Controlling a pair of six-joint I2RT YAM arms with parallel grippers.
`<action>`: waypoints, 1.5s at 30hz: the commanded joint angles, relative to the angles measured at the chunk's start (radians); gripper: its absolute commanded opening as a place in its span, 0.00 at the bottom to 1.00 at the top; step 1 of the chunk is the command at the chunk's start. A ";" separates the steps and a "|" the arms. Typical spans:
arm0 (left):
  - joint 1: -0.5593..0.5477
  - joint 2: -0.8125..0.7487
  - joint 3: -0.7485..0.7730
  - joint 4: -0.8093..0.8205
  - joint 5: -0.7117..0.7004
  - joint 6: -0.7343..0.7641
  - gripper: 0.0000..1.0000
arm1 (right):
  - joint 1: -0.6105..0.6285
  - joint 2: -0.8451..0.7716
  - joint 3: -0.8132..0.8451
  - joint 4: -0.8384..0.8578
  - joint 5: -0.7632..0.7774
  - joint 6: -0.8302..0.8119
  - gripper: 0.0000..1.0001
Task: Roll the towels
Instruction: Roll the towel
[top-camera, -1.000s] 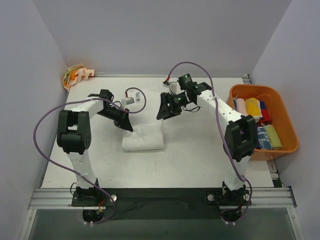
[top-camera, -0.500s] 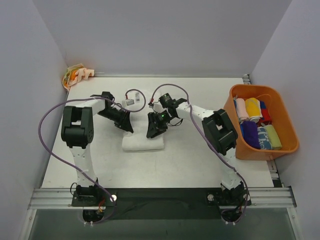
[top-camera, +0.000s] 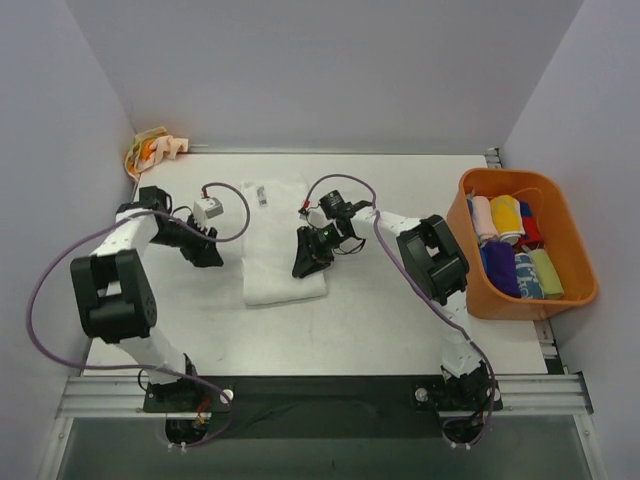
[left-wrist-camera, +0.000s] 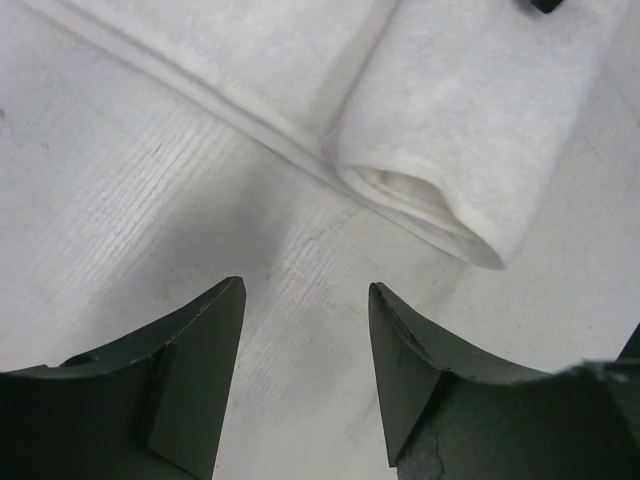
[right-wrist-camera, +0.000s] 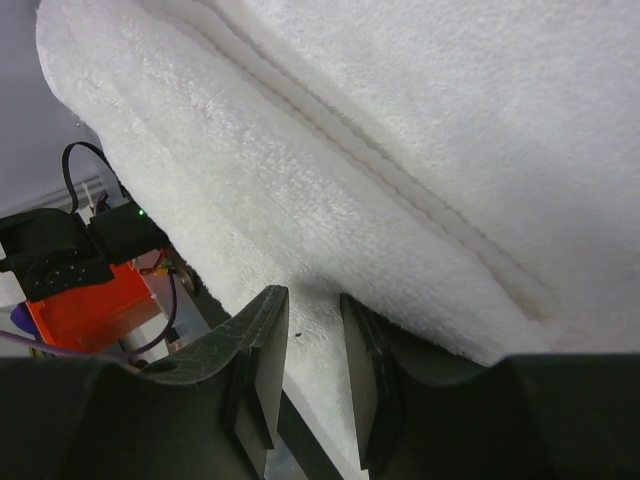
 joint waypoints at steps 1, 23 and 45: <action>-0.093 -0.220 -0.072 0.072 -0.053 0.146 0.63 | 0.001 0.051 -0.034 -0.089 0.206 -0.047 0.31; -0.848 -0.375 -0.681 0.814 -0.716 0.110 0.60 | -0.007 0.119 0.011 -0.116 0.163 0.005 0.18; -0.526 0.281 0.133 -0.456 0.071 0.126 0.00 | -0.212 -0.596 -0.324 -0.027 0.175 -0.473 0.68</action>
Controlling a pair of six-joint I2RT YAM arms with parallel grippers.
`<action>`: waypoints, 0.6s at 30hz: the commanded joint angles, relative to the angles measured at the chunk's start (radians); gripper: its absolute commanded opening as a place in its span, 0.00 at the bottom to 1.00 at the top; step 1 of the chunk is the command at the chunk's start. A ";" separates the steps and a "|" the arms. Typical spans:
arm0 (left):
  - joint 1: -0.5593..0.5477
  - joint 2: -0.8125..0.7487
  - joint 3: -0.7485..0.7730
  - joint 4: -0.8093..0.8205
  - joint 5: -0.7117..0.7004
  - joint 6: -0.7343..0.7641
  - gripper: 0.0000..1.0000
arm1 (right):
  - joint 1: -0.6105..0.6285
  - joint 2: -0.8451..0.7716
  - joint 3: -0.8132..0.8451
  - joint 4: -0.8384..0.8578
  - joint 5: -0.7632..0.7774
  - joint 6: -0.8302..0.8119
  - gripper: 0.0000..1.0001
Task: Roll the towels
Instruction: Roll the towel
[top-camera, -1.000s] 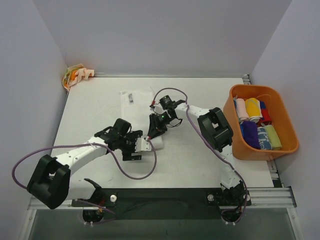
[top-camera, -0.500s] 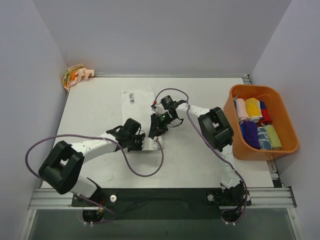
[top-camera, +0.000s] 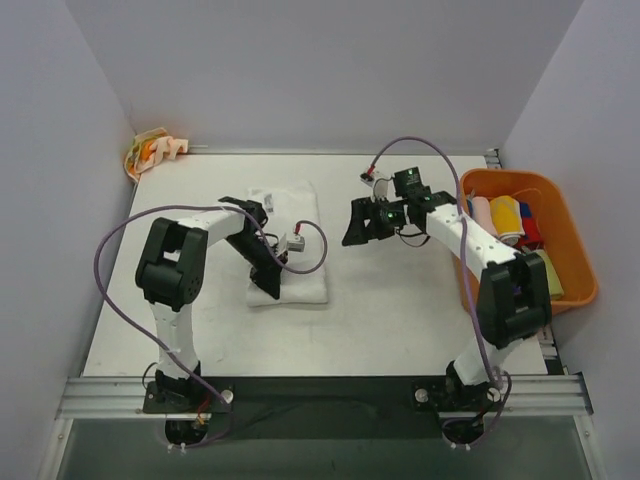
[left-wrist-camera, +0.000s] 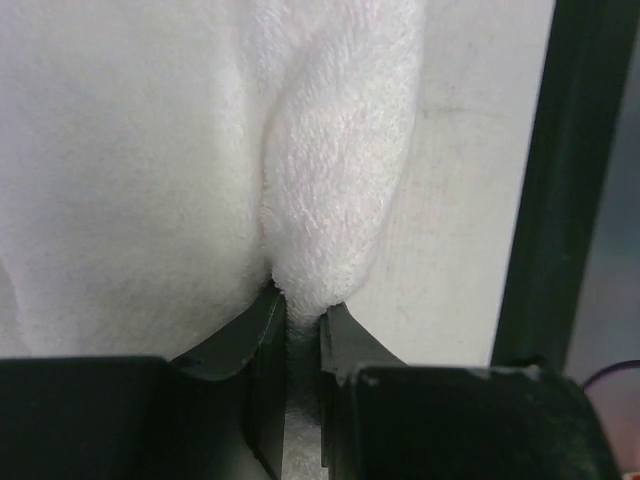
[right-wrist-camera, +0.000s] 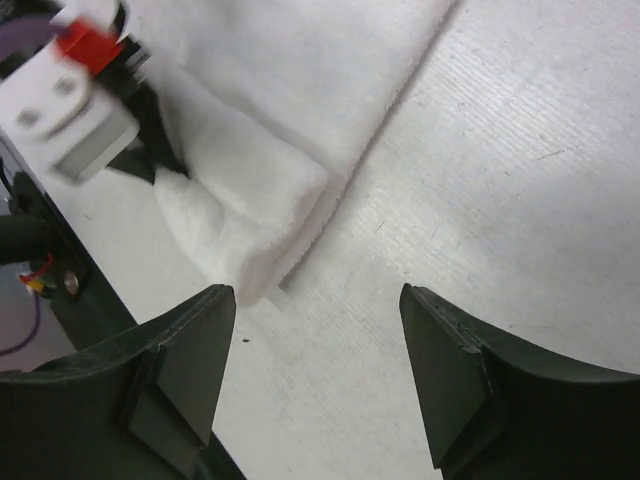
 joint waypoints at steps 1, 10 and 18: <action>0.030 0.140 0.083 -0.301 0.099 0.009 0.00 | 0.051 -0.131 -0.081 -0.034 0.043 -0.205 0.68; 0.077 0.394 0.299 -0.446 0.096 -0.012 0.00 | 0.212 -0.292 -0.075 -0.268 0.259 -0.518 0.68; 0.079 0.499 0.413 -0.498 0.065 -0.012 0.03 | 0.532 -0.260 -0.015 -0.256 0.534 -0.734 0.68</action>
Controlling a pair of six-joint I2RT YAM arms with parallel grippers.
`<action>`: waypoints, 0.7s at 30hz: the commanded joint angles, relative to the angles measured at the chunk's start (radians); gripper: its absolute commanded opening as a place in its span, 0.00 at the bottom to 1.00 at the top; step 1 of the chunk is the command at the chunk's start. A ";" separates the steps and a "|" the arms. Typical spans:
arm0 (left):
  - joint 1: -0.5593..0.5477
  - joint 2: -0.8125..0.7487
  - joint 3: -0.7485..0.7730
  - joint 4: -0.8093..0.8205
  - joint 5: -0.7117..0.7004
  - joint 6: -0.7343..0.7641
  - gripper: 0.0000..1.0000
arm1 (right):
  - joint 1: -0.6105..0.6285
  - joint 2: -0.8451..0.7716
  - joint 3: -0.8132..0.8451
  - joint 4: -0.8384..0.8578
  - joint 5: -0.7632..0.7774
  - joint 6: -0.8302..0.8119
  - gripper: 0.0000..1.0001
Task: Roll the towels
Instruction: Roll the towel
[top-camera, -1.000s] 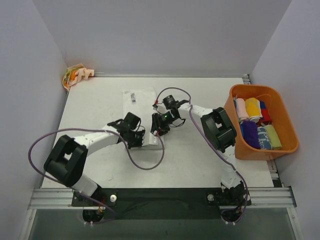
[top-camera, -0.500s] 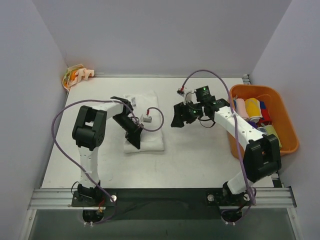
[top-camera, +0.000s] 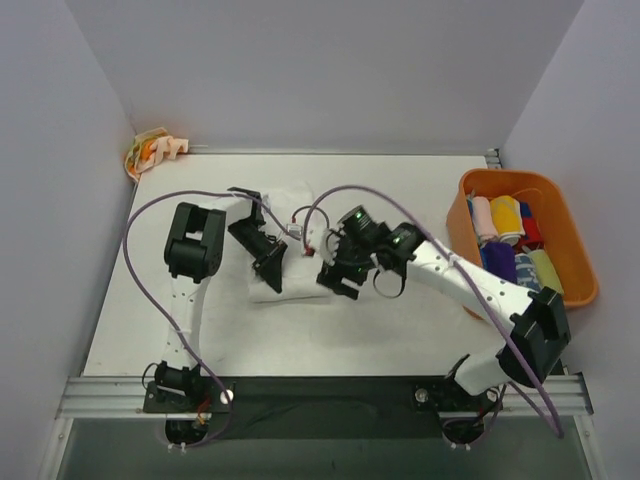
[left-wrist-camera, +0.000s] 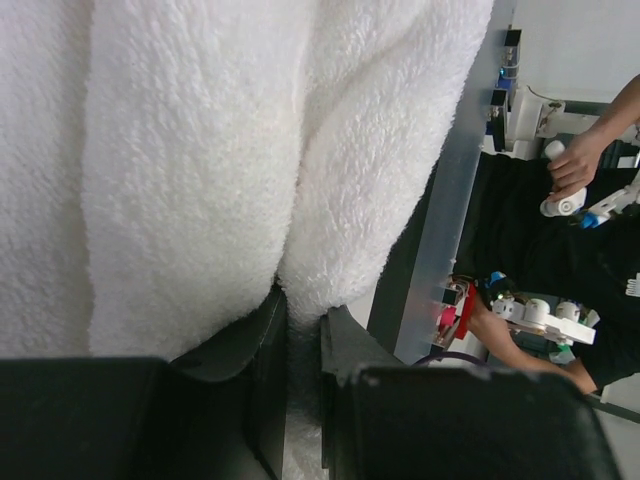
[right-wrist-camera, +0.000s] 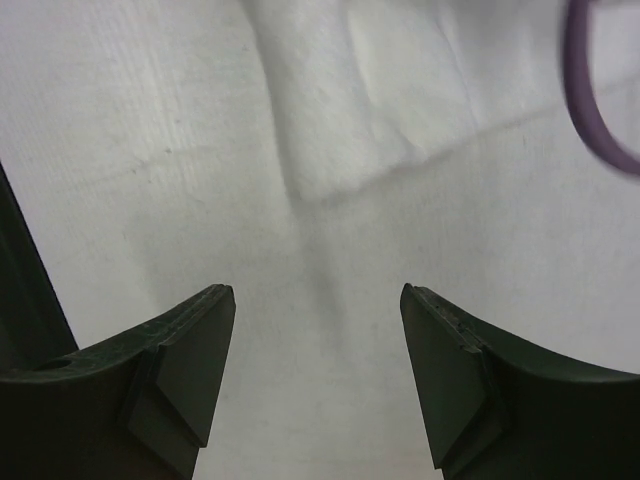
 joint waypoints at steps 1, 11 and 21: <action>-0.002 0.091 0.033 -0.053 -0.103 0.044 0.04 | 0.193 0.059 0.064 0.056 0.181 -0.151 0.68; -0.001 0.103 0.039 -0.053 -0.110 0.058 0.07 | 0.301 0.340 0.001 0.500 0.384 -0.308 0.73; 0.024 0.092 0.039 -0.047 -0.061 0.090 0.06 | 0.223 0.449 0.032 0.360 0.140 -0.177 0.22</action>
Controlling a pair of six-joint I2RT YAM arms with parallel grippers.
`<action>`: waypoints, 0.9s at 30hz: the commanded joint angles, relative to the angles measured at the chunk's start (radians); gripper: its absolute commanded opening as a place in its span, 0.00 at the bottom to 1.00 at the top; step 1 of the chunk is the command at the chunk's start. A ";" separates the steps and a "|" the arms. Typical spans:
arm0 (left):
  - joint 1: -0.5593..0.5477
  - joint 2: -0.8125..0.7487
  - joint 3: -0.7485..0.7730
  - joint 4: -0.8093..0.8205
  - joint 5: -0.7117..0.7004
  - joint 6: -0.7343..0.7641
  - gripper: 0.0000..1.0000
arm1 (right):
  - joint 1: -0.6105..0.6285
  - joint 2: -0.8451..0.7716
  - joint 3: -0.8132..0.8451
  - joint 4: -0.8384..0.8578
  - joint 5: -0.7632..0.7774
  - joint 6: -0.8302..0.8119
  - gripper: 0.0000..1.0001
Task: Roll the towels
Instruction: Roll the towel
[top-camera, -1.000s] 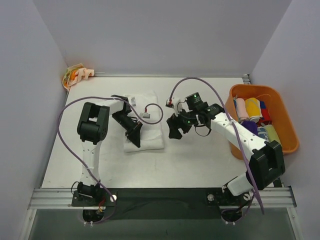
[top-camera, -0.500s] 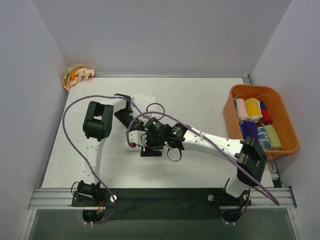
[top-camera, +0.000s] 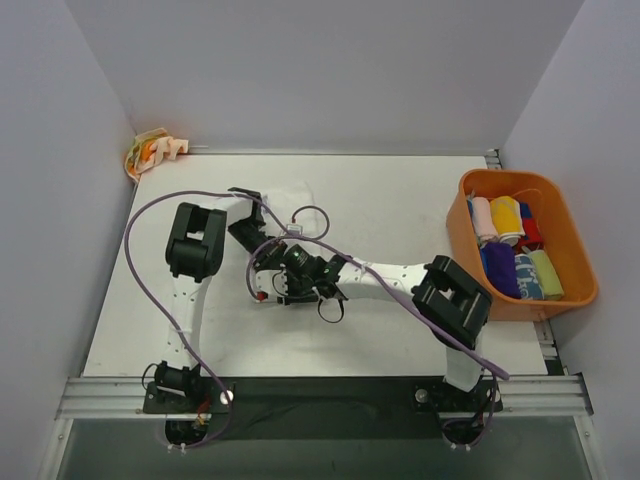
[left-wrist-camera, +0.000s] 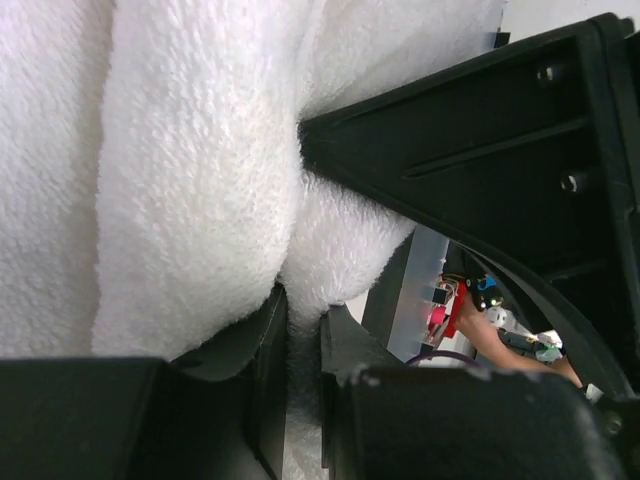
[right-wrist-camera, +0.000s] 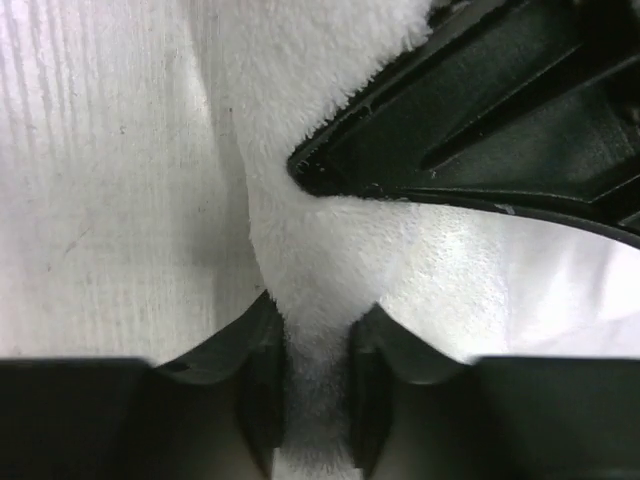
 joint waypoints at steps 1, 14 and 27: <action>0.026 0.038 -0.004 -0.003 -0.052 0.096 0.08 | -0.062 0.048 0.103 -0.175 -0.208 0.109 0.16; 0.274 -0.280 -0.251 0.175 0.127 0.094 0.42 | -0.197 0.128 0.232 -0.578 -0.703 0.291 0.00; 0.424 -0.988 -0.607 0.704 -0.036 -0.111 0.65 | -0.320 0.427 0.468 -0.765 -1.060 0.433 0.00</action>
